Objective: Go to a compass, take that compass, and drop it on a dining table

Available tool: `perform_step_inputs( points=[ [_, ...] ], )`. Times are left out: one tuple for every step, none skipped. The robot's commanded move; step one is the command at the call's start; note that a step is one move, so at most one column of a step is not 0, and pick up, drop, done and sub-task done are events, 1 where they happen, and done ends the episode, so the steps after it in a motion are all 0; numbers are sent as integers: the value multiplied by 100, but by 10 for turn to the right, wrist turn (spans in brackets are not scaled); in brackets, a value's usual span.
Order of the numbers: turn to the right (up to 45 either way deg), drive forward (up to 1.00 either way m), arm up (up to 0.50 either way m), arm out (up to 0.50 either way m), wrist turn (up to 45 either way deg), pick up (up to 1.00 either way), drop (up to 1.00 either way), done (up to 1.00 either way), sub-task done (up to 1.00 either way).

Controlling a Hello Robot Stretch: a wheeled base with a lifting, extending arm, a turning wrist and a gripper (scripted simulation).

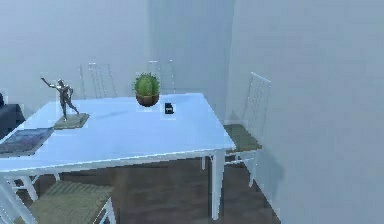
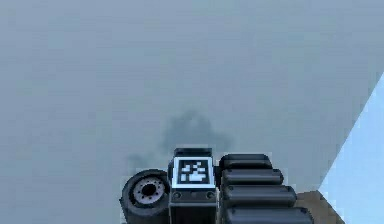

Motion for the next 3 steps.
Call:
perform_step_inputs(
  points=[
    [0, 40, 0, 0, 0, 0, 0, 0, 0],
    [-450, 0, 0, 0, 0, 0, 0, 0, 0],
    [-450, 0, 0, 0, 0, 0, 0, 0, 0]
  ],
)
